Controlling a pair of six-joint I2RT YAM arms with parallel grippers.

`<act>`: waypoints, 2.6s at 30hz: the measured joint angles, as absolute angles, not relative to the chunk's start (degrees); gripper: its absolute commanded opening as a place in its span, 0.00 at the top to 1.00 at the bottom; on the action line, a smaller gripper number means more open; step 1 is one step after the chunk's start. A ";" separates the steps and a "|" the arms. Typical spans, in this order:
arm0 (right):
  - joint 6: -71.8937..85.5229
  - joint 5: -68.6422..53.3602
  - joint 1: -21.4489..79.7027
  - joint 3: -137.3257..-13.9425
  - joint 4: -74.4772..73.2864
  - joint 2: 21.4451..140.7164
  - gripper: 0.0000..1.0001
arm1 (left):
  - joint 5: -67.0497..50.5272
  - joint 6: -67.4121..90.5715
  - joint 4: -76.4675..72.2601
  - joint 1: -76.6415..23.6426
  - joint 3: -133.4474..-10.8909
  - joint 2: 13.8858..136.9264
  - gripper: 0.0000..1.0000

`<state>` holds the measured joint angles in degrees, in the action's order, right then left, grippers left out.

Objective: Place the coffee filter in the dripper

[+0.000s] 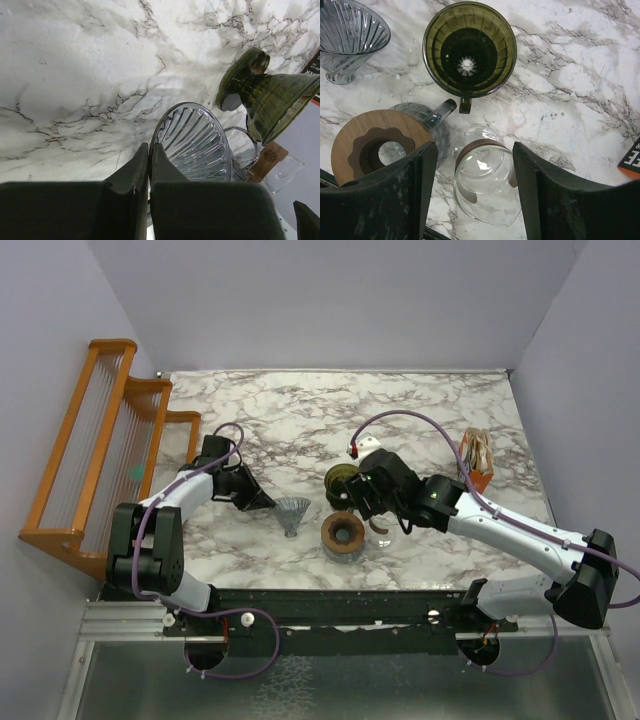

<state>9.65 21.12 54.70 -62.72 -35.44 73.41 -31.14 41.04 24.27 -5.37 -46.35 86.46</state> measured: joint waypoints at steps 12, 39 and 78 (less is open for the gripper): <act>14.39 20.16 54.70 -65.73 -35.18 73.06 0.30 | -31.20 35.68 26.20 -5.37 -48.23 78.89 1.00; 38.48 12.08 54.68 -71.94 -34.83 70.48 0.48 | -30.24 26.79 27.16 -22.02 -60.71 64.49 1.00; 53.41 9.82 54.37 -61.54 -31.83 61.43 0.99 | -24.51 34.65 17.02 -32.91 -54.94 57.76 1.00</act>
